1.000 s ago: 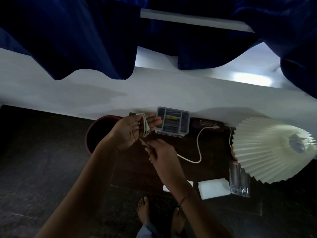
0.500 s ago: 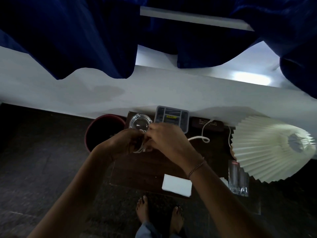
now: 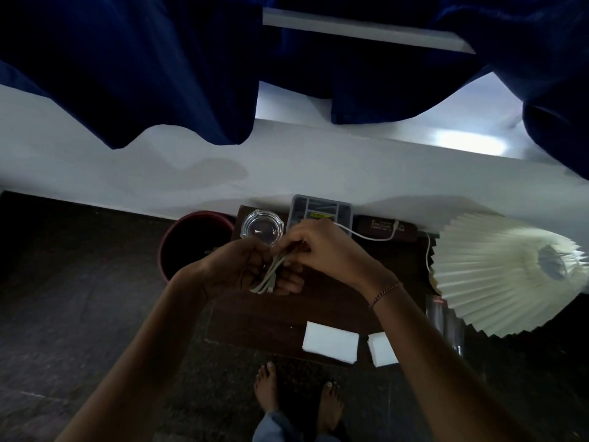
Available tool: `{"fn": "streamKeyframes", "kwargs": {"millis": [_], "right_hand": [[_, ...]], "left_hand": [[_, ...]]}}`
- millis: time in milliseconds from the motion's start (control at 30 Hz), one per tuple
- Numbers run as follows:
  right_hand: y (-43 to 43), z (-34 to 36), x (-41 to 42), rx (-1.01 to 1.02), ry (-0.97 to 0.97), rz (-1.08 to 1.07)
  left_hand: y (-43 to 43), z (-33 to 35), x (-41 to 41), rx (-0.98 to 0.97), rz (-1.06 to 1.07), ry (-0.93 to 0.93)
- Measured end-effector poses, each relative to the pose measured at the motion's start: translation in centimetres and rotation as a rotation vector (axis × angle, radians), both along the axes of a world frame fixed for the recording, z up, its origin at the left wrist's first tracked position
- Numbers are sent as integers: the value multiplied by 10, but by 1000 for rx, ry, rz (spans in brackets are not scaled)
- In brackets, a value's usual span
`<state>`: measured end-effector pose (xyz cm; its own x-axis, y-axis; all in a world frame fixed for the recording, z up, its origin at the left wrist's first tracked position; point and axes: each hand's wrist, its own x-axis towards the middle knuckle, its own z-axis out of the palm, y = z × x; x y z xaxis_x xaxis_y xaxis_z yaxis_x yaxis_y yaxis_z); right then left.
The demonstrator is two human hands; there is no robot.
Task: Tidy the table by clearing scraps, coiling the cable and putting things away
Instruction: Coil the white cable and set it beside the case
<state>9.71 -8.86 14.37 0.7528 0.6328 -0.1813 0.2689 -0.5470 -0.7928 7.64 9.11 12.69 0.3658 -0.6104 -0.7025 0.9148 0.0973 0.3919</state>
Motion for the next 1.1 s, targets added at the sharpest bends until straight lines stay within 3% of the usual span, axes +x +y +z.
{"fn": "streamKeyframes", "kwargs": {"millis": [200, 500, 667, 833, 933, 1033, 1100], "right_hand": [[-15, -8, -1, 143, 18, -131], [-30, -47, -29, 640, 562, -462], [-22, -50, -47, 759, 645, -604], [-12, -58, -59, 767, 730, -815], [-4, -64, -64, 592, 693, -881], [3, -67, -78, 318, 504, -689], [6, -63, -85, 263, 419, -634]], "left_hand": [[-6, -5, -7, -128, -100, -44], [-29, 3, -7, -162, -82, -138], [-44, 6, -8, -91, 24, -182], [-58, 8, -7, -77, 100, -169], [-61, 8, -3, -115, 116, -180], [-71, 11, 5, -182, 194, -156], [-79, 11, 12, -197, 250, -163]]}}
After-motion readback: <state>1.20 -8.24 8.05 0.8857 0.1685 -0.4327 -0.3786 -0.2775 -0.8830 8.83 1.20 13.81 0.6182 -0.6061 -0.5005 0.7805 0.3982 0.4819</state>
